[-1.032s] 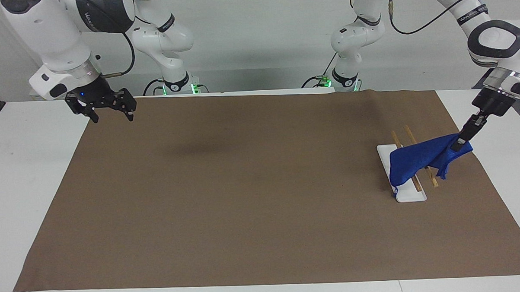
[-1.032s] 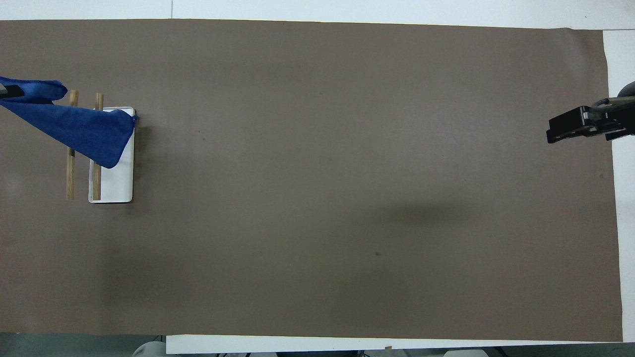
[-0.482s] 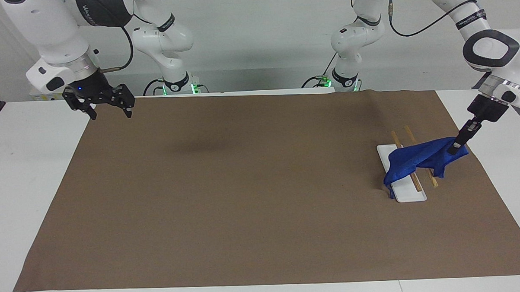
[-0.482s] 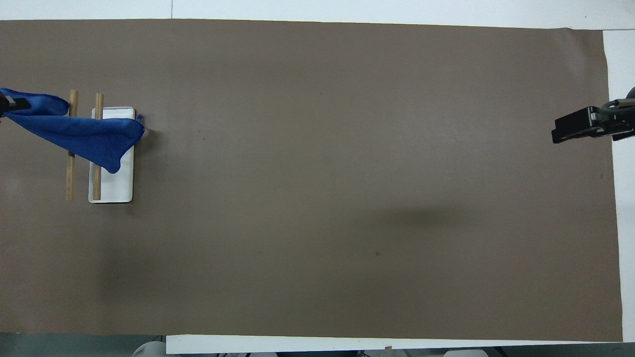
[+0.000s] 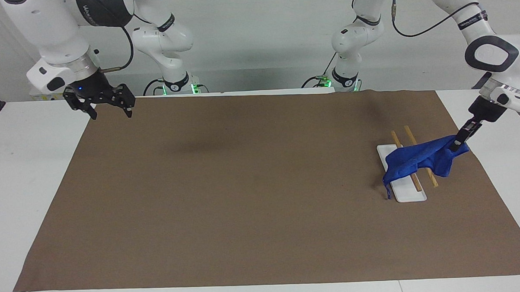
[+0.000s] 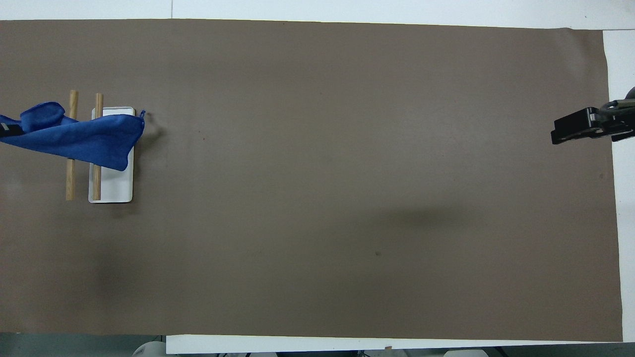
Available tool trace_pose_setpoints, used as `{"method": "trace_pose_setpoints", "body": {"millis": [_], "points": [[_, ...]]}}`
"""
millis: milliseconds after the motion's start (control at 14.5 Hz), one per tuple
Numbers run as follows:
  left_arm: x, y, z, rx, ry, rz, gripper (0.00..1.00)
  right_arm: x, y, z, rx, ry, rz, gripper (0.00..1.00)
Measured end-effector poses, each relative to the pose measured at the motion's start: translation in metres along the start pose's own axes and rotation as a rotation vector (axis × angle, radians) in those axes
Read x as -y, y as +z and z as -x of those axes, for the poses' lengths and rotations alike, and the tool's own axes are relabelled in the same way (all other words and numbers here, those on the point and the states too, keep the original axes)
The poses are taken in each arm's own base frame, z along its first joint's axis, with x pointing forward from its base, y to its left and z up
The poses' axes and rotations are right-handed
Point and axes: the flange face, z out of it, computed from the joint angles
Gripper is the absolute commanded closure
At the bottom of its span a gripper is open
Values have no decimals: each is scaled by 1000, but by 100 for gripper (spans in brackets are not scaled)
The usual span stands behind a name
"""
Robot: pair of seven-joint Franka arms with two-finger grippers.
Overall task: Right arm passes towel to left arm to hang
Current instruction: 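Release the towel and withdraw the left gripper from the stand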
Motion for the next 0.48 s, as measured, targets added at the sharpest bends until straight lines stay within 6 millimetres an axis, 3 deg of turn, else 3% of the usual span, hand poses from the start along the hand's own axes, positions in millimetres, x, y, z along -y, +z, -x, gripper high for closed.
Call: {"method": "trace_pose_setpoints", "body": {"millis": [482], "points": [[18, 36, 22, -14, 10, -70, 96, 0, 0, 0, 0, 0, 0, 0]]}}
